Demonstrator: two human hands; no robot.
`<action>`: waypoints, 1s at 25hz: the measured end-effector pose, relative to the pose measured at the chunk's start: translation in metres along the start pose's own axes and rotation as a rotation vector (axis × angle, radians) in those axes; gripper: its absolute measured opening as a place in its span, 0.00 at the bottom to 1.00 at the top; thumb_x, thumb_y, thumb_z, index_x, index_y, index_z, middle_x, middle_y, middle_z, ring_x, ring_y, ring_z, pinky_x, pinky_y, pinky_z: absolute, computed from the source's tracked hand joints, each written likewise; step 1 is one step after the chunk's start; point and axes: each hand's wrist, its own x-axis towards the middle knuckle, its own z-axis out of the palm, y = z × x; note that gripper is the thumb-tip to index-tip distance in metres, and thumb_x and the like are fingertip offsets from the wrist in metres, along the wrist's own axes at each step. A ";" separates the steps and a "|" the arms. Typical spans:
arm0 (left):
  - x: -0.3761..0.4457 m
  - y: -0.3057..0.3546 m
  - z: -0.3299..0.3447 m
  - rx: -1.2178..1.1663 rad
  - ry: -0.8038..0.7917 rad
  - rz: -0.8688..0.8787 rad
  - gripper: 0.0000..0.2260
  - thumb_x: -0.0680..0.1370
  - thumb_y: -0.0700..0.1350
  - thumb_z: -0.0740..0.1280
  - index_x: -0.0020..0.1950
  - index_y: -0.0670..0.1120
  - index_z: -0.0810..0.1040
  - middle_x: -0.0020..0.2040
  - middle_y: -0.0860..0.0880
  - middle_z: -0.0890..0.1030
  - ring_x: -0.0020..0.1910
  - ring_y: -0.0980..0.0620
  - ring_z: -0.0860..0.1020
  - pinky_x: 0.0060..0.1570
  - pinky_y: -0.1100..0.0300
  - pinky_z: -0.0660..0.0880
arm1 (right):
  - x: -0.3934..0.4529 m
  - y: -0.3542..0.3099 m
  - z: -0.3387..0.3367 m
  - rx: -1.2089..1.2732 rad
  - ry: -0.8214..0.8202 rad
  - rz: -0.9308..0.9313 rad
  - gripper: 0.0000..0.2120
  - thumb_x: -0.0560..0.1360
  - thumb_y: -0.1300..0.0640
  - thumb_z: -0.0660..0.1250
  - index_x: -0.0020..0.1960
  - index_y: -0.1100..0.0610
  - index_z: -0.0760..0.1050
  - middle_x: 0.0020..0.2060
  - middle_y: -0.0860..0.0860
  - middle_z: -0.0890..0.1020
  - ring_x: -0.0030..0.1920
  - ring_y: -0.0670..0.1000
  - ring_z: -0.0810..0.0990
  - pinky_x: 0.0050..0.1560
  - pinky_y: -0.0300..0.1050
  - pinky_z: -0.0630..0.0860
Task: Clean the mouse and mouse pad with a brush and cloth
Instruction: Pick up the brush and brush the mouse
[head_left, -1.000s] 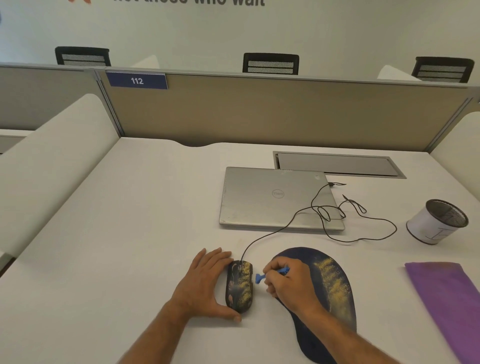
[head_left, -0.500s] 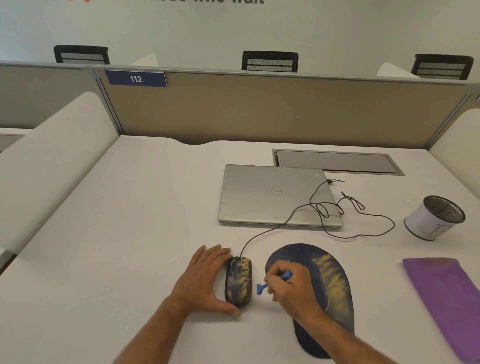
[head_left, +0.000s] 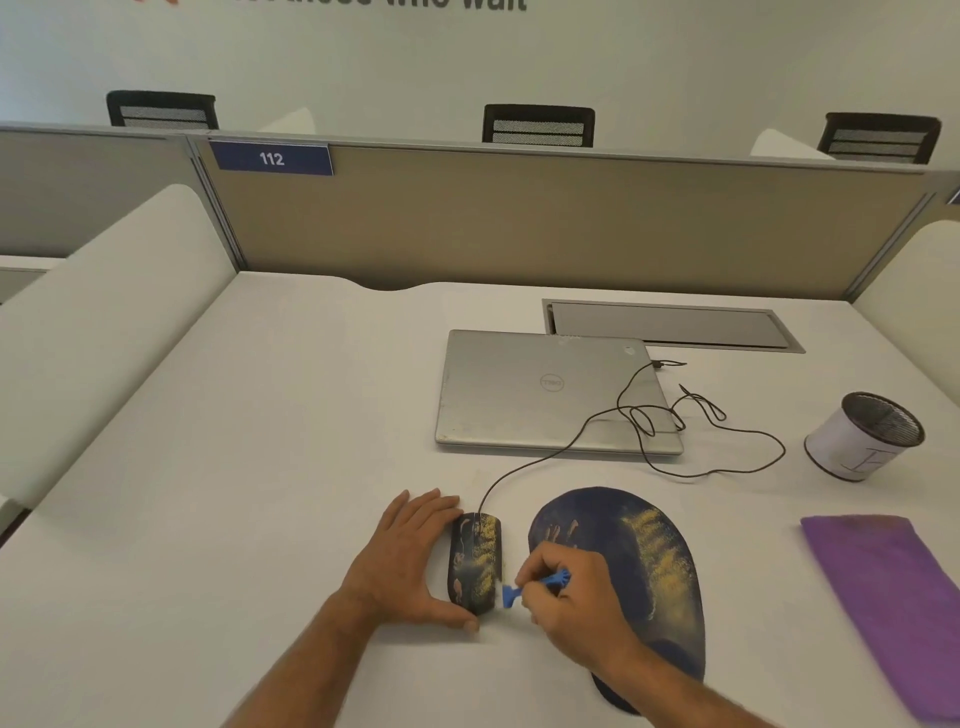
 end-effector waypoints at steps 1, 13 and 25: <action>0.000 0.000 0.000 -0.003 -0.004 -0.002 0.56 0.58 0.83 0.66 0.77 0.51 0.65 0.77 0.55 0.64 0.79 0.56 0.55 0.78 0.49 0.47 | -0.002 -0.001 0.000 -0.027 -0.036 -0.013 0.05 0.65 0.61 0.66 0.34 0.54 0.79 0.30 0.47 0.80 0.31 0.51 0.78 0.28 0.44 0.77; 0.001 0.001 -0.001 -0.006 -0.027 -0.009 0.56 0.57 0.83 0.66 0.78 0.53 0.63 0.78 0.56 0.62 0.79 0.58 0.52 0.79 0.49 0.45 | 0.065 -0.017 -0.007 0.104 0.071 0.338 0.03 0.74 0.61 0.68 0.44 0.55 0.81 0.37 0.54 0.84 0.34 0.50 0.84 0.37 0.43 0.83; 0.001 0.002 -0.003 0.006 -0.025 -0.015 0.56 0.57 0.84 0.65 0.78 0.53 0.63 0.78 0.57 0.61 0.79 0.58 0.52 0.79 0.49 0.45 | 0.060 -0.024 -0.008 0.098 0.036 0.296 0.09 0.72 0.66 0.63 0.35 0.63 0.79 0.27 0.56 0.79 0.23 0.44 0.76 0.24 0.36 0.72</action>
